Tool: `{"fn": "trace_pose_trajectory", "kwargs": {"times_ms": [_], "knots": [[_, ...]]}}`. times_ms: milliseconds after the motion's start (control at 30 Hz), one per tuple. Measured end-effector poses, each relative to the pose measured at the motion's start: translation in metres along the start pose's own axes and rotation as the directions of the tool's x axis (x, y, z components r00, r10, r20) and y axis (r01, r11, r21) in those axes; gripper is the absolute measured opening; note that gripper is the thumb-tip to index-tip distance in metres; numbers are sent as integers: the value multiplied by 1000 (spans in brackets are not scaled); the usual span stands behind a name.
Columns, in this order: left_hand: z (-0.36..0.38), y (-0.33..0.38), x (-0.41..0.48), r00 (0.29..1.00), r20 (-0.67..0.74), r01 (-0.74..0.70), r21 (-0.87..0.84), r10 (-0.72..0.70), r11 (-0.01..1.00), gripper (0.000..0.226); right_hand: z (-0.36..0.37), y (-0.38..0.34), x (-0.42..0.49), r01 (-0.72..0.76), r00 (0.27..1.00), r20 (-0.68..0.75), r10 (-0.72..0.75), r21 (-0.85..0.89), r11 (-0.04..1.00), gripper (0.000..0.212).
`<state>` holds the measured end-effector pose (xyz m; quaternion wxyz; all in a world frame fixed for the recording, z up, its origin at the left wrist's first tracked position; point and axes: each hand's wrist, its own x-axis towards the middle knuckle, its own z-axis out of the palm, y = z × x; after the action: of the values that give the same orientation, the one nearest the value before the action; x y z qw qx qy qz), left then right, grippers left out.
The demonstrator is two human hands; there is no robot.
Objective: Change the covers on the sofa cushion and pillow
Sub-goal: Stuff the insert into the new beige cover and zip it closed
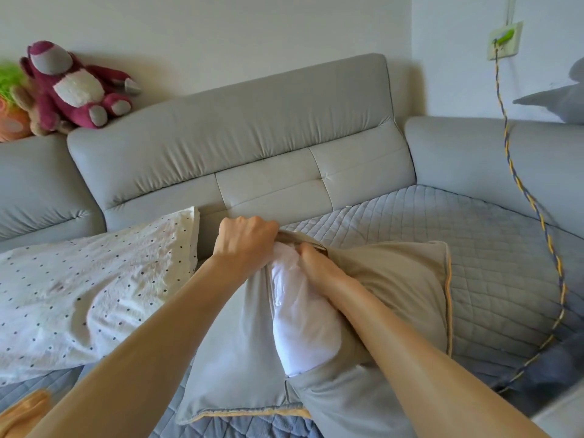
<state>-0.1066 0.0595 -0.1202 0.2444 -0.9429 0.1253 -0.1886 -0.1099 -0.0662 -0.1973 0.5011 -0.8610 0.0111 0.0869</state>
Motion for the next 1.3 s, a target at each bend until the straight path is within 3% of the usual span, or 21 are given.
{"fn": "trace_pose_trajectory", "kwargs": {"times_ms": [100,200,267,367,433,500,600,667,767,867,967,1067,1133,1233,1300], "knots": [[-1,5,1,1000,-3,-16,-18,16,1000,15,12,4,-14,73,990,-92,-105,-299,952,75],[5,-3,-3,999,-39,6,-49,-8,999,15,40,8,-25,322,893,-105,-438,-532,783,81],[8,-7,-8,997,-72,-24,-47,20,999,14,54,13,-17,373,841,-64,-537,-650,662,88],[3,-9,-13,996,-80,-33,-82,27,996,13,71,6,8,416,803,-31,-596,-686,597,48],[-3,-6,-13,994,-102,-35,-101,24,994,14,74,-8,26,361,873,47,-485,-732,578,48],[-6,-3,-15,991,-124,-51,-84,40,995,15,70,-18,48,205,955,17,-296,-760,617,54],[8,-9,-23,994,-106,-35,-82,26,996,23,72,-27,63,153,978,58,-202,-857,492,59],[24,-14,-28,999,-28,21,-117,-25,993,29,70,-29,69,203,967,98,-237,-858,472,55],[50,-13,-29,990,75,137,-248,-123,959,30,61,-30,74,260,956,122,-268,-776,575,41],[69,0,-35,958,176,285,-531,-226,798,27,43,-14,56,351,932,201,-301,-703,618,42],[72,16,-43,952,173,302,-668,-252,680,23,12,15,15,396,912,203,-357,-664,634,48],[67,25,-46,960,74,255,-626,-269,737,25,-15,40,-25,516,826,225,-516,-670,534,63],[69,27,-52,964,5,218,-590,-267,777,26,-23,55,-50,510,780,164,-604,-726,461,52],[54,24,-61,978,-120,98,-468,-173,878,12,-26,72,-77,382,806,70,-587,-819,427,54],[24,27,-66,989,-144,0,-274,-41,962,28,-28,77,-79,291,870,63,-488,-866,406,62]]}}
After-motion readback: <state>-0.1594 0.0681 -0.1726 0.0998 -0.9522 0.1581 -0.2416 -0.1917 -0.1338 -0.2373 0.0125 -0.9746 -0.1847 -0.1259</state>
